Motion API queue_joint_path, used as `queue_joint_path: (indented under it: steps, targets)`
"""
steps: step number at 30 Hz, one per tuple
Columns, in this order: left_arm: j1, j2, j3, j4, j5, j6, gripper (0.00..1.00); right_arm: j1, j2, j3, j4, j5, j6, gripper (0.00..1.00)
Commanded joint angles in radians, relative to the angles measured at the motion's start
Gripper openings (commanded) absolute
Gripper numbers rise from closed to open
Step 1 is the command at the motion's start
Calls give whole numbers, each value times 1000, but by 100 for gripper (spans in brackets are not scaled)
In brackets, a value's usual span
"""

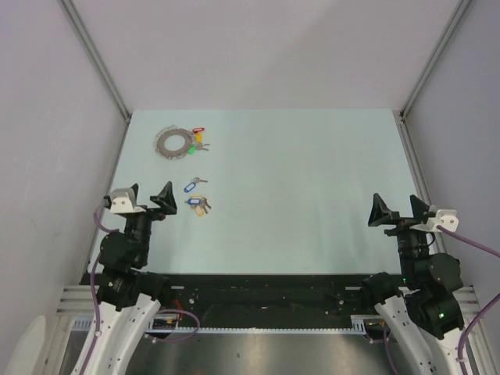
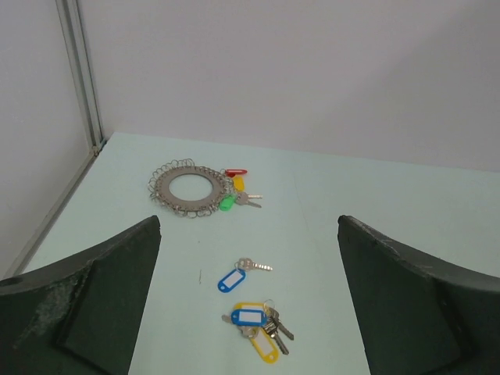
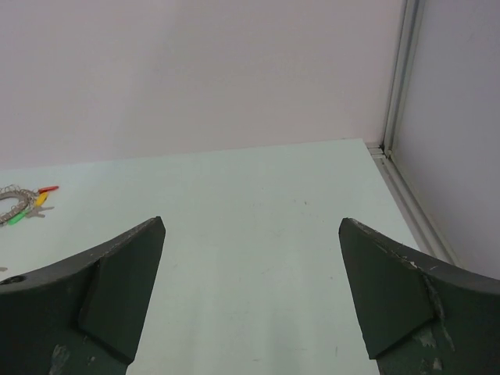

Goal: Put the keys on the keyring

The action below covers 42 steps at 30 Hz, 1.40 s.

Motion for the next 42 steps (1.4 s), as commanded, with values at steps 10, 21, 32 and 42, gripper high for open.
queue_joint_path:
  steps: [10, 21, 32, 42]
  targets:
    - [-4, 262, 87, -66, -76, -70, 100, 10, -2, 21, -9, -2, 14, 100]
    - [8, 777, 312, -190, -189, -300, 100, 14, -4, 21, -11, -3, 14, 100]
    - [161, 1371, 653, -172, -106, -491, 92, 13, -4, 17, -8, -20, 27, 100]
    - [229, 1795, 998, -203, -100, -495, 67, 10, -2, 0, 3, -28, 21, 100]
